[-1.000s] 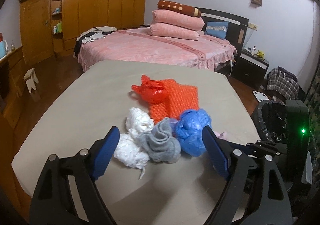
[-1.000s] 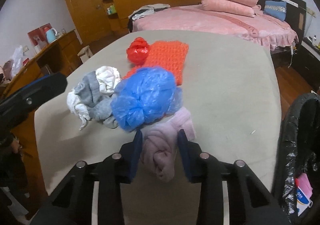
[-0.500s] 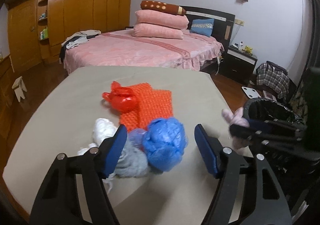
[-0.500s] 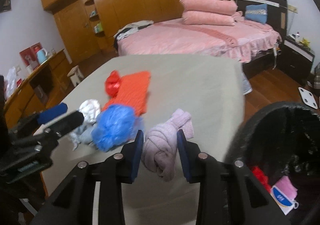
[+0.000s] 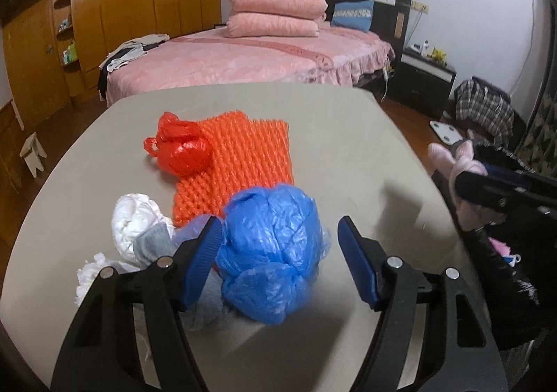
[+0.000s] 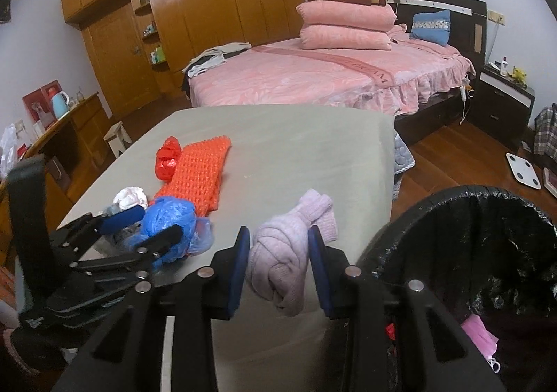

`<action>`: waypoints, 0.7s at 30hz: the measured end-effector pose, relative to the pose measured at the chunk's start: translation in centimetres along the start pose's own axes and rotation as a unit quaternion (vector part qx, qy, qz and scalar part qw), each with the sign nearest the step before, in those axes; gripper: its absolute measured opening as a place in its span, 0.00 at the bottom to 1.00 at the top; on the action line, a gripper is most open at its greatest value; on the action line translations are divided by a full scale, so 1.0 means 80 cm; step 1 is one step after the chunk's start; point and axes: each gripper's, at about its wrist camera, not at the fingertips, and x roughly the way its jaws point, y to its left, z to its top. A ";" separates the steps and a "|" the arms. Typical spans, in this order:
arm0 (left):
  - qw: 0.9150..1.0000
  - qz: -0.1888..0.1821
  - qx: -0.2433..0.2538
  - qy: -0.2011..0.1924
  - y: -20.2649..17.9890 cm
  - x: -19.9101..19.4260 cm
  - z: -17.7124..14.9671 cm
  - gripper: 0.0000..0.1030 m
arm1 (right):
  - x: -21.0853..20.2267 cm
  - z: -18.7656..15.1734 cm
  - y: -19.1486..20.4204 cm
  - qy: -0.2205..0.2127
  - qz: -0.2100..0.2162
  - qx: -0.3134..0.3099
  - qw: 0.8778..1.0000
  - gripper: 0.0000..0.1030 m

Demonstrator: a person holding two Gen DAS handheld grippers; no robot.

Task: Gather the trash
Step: 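Grasp the blue plastic bag with the left tool while the right tool holds the pink sock, then carry the blue bag and pink sock with both tools over the bin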

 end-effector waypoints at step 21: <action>0.998 -0.009 -0.002 -0.059 -0.021 -0.064 0.028 0.39 | -0.044 0.006 -0.007 -0.034 -0.002 0.012 0.999 0.33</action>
